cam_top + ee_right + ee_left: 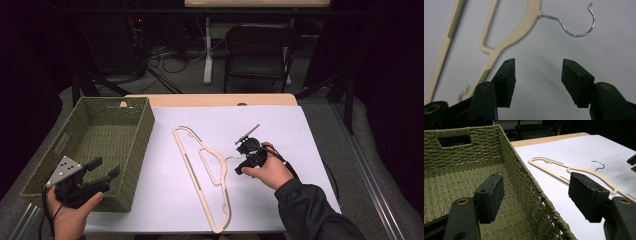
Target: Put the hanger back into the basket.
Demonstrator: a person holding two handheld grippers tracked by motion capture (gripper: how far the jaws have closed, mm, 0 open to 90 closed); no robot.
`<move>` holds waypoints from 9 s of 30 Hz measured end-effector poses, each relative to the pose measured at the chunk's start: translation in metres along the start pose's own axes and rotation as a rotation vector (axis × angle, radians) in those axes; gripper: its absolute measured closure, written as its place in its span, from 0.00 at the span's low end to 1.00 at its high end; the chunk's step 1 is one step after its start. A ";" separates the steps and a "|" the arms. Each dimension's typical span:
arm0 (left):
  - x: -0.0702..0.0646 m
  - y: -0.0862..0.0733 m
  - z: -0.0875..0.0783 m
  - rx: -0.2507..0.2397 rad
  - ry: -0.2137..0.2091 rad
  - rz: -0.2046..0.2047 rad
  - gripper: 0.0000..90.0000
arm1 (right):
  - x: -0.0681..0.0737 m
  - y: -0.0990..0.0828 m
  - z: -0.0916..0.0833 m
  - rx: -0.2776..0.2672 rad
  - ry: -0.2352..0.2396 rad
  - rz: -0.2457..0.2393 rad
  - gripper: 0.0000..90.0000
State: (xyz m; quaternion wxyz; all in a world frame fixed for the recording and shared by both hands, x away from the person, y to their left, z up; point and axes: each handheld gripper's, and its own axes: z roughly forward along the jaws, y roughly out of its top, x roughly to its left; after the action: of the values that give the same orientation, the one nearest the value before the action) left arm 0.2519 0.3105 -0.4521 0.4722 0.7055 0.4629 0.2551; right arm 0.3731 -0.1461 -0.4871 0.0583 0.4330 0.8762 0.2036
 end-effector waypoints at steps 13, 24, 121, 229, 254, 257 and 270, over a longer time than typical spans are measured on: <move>0.000 -0.001 0.001 0.001 -0.003 -0.003 0.32 | 0.021 0.028 0.007 0.193 -0.041 -0.043 0.57; 0.000 -0.001 0.001 0.001 -0.005 -0.004 0.32 | 0.038 0.043 0.023 0.104 -0.039 -0.057 0.58; 0.002 -0.002 0.001 -0.001 -0.002 -0.007 0.32 | 0.071 0.063 0.075 0.314 -0.031 -0.008 0.95; -0.084 0.035 0.107 0.393 -0.505 0.125 0.41 | 0.076 -0.025 -0.015 -0.017 -0.185 -1.100 0.95; -0.103 0.024 0.159 0.600 -0.716 0.127 0.55 | 0.086 -0.027 -0.020 -0.062 -0.199 -1.151 0.95; -0.104 0.023 0.162 0.627 -0.734 0.121 0.58 | 0.087 -0.025 -0.020 -0.082 -0.196 -1.164 0.95; -0.100 0.019 0.167 0.661 -0.797 0.039 0.74 | 0.086 -0.026 -0.021 -0.078 -0.211 -1.191 0.95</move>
State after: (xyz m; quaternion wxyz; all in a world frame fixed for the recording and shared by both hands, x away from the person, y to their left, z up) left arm 0.3490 0.1467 -0.4979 0.3591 0.8677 0.2898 -0.1846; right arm 0.2949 -0.0999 -0.4725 0.2647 -0.1166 0.9492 0.1237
